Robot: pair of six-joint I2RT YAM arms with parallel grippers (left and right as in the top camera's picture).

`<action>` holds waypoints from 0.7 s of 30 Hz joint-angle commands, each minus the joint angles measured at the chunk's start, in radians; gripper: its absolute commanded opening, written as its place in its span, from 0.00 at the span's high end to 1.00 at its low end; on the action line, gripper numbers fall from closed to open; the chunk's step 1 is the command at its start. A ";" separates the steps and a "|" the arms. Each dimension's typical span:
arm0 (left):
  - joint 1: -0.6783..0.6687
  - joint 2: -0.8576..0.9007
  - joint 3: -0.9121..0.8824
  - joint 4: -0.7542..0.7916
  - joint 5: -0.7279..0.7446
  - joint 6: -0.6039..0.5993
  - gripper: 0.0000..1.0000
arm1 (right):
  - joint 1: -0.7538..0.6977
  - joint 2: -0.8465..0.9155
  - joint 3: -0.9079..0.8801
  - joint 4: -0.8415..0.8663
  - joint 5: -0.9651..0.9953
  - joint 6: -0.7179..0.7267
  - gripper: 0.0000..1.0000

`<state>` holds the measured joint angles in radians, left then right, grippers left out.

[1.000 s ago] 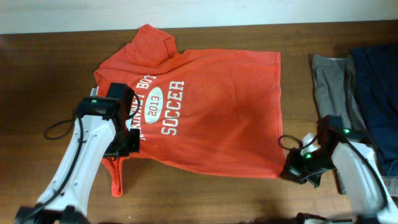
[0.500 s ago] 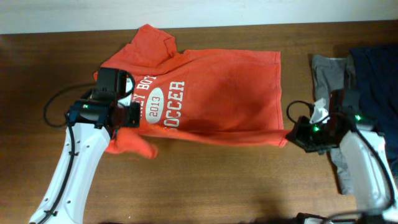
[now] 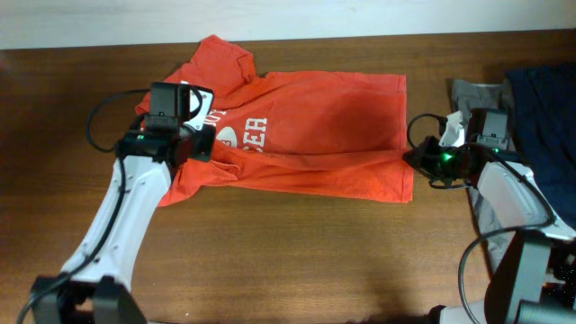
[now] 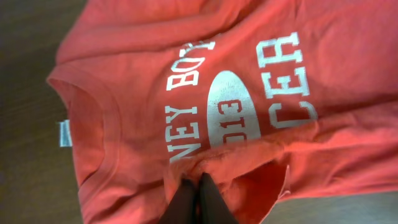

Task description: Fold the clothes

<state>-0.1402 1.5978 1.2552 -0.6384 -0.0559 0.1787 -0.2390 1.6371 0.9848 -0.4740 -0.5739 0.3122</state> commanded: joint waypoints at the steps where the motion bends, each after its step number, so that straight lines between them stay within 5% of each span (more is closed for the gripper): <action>1: -0.001 0.047 0.013 0.025 0.002 0.028 0.59 | -0.003 0.011 0.011 0.022 -0.025 0.008 0.55; 3: 0.000 0.049 0.014 0.018 -0.071 -0.016 0.48 | -0.003 0.011 0.011 0.013 -0.026 0.008 0.49; 4: 0.003 0.047 0.019 -0.002 -0.110 -0.054 0.33 | -0.003 0.011 0.012 0.002 -0.025 0.008 0.48; 7: 0.020 0.040 0.043 -0.100 -0.123 -0.108 0.25 | -0.003 0.011 0.011 -0.043 -0.025 0.006 0.46; 9: 0.029 0.038 0.050 -0.167 -0.063 -0.158 0.25 | -0.003 0.011 0.011 -0.078 -0.025 -0.011 0.46; 12: 0.028 0.051 0.043 -0.239 0.090 -0.156 0.43 | -0.003 0.011 0.011 -0.125 -0.021 -0.027 0.46; 21: -0.084 0.205 0.001 -0.105 0.038 0.059 0.46 | -0.003 0.011 0.011 -0.151 -0.017 -0.028 0.46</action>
<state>-0.1837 1.7287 1.2770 -0.7624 -0.0151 0.1215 -0.2390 1.6470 0.9848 -0.6193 -0.5858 0.3004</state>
